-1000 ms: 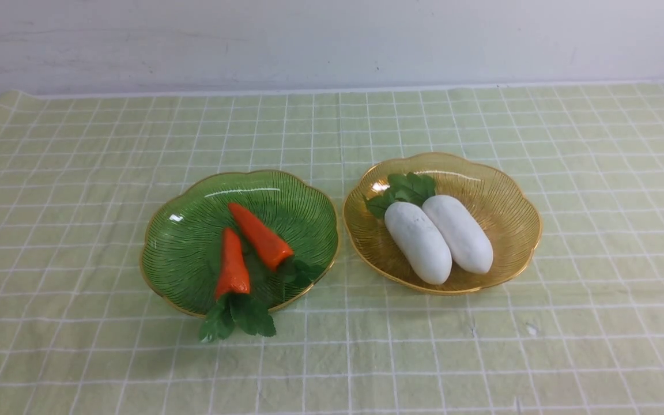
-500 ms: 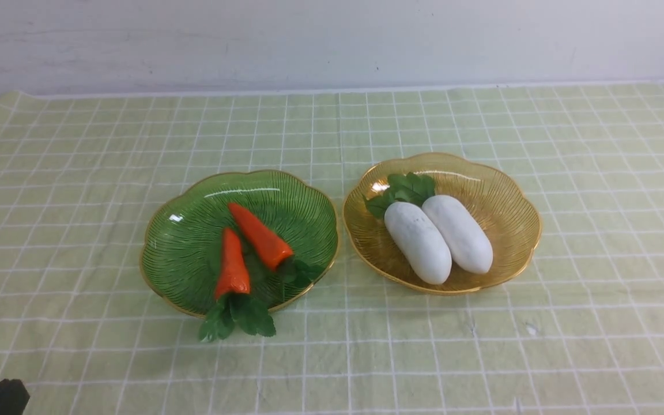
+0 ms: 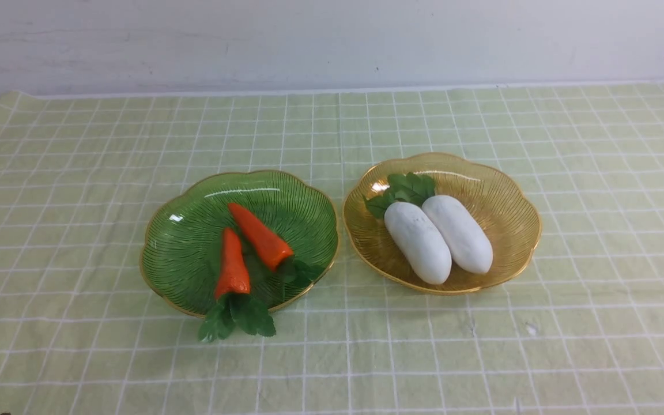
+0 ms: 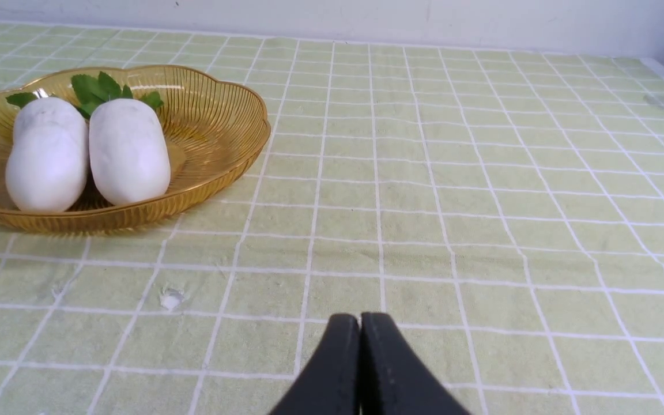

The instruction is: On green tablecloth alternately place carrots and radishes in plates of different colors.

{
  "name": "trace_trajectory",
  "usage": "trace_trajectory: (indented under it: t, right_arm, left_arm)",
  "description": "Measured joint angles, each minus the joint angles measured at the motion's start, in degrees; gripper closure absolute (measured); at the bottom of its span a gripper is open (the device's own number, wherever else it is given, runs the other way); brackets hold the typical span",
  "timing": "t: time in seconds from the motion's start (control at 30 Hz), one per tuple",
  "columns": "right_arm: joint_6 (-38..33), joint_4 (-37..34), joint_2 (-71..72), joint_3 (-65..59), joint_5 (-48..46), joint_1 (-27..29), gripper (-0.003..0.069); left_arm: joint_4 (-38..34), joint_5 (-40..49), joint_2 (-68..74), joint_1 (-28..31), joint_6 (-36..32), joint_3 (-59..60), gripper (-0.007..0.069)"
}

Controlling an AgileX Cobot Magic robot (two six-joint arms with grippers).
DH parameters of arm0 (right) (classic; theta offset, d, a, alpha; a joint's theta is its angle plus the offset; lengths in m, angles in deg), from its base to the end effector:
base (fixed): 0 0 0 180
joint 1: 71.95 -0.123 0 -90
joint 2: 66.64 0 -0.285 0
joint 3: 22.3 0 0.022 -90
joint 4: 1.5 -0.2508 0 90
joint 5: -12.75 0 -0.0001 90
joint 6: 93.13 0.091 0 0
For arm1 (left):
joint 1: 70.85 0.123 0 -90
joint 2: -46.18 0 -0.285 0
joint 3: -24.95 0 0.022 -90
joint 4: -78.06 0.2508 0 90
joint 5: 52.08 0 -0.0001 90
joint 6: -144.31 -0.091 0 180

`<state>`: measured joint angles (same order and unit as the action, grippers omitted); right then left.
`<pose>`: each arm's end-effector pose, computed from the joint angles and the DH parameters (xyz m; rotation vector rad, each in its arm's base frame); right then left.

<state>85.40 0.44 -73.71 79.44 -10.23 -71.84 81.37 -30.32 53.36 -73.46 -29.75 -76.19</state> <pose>0.0517 -0.0013 0.1718 -0.0429 1.8900 -0.0526 0.0526 -0.0004 0.1700 -0.0189 1.8810 -0.0454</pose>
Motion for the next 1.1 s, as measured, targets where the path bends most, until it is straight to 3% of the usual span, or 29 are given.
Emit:
trace_trajectory:
  t: [1.1]
  right_arm:
    - [0.0,-0.05,0.0,0.0,0.0,0.0,0.0674]
  left_arm:
    - [-0.04,0.12,0.0,-2.24,-0.06,0.0,0.0632]
